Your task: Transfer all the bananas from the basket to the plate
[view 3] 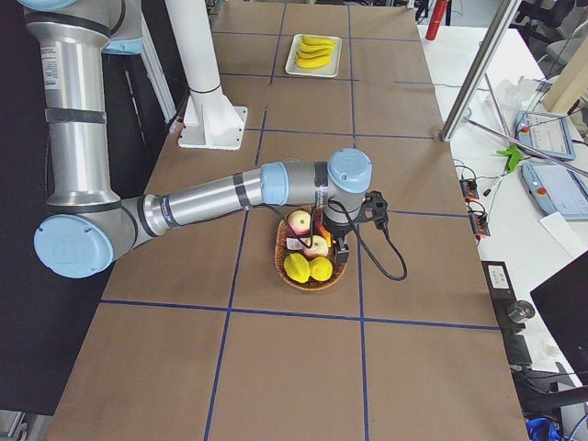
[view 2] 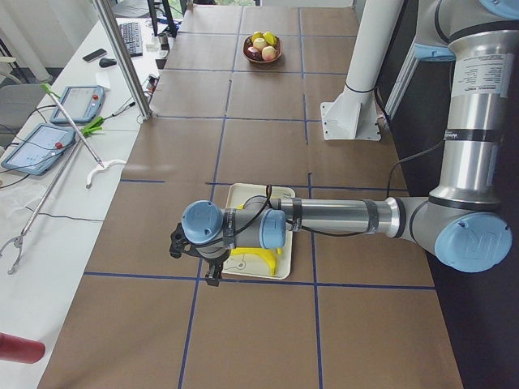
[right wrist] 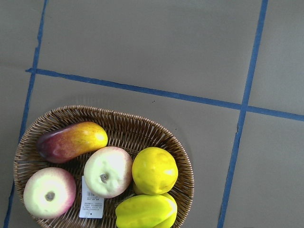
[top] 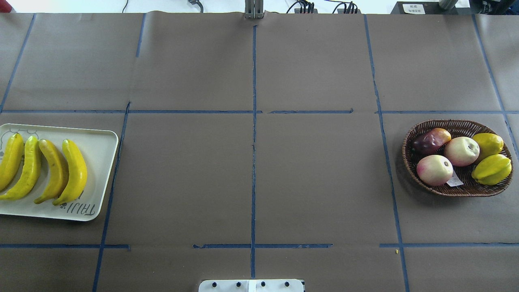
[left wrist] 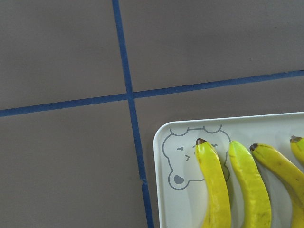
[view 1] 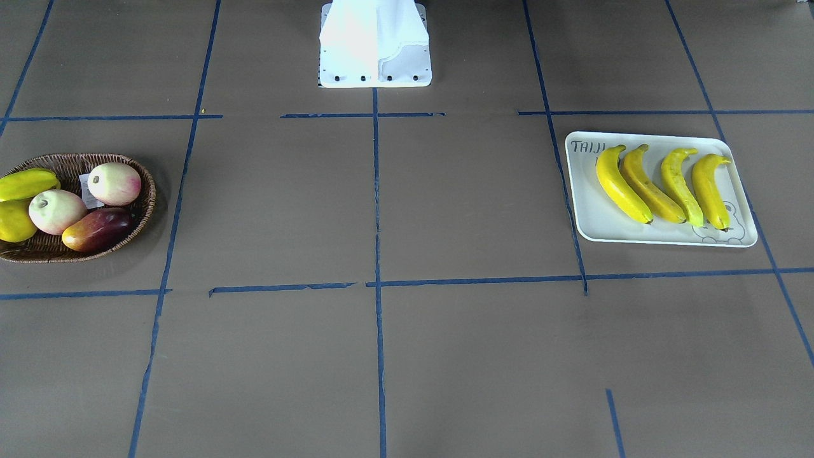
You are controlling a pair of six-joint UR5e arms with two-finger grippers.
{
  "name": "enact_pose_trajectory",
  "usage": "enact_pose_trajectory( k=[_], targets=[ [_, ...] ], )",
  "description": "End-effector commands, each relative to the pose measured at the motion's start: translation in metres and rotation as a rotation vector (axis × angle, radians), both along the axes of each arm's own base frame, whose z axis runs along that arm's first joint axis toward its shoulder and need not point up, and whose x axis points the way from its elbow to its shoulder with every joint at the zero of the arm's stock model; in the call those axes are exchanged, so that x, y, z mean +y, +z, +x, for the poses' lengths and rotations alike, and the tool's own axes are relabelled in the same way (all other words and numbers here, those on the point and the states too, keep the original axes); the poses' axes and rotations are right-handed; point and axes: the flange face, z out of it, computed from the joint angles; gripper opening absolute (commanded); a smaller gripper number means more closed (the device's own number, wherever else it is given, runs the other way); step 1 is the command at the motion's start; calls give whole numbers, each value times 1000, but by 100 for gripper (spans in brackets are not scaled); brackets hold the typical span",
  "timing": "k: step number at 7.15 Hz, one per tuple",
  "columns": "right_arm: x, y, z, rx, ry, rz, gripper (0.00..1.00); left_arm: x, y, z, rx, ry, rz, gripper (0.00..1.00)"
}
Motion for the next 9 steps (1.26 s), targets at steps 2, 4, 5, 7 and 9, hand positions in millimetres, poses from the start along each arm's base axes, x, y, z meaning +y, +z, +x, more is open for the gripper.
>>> enact_pose_trajectory(
  k=[2,4,5,7,9],
  targets=[
    [11,20,2,24,-3,-32,100,11,12,-18,-131,-16,-12,100],
    [10,29,5,66,0,-47,100,21,19,-12,-117,-50,-72,100],
    [9,34,5,64,1,-59,100,22,15,-9,-115,-63,-80,100],
    [12,47,5,44,4,-91,100,25,4,12,-119,-23,-58,100],
    [13,77,17,32,20,-147,100,30,1,12,-119,-23,-53,100]
  ],
)
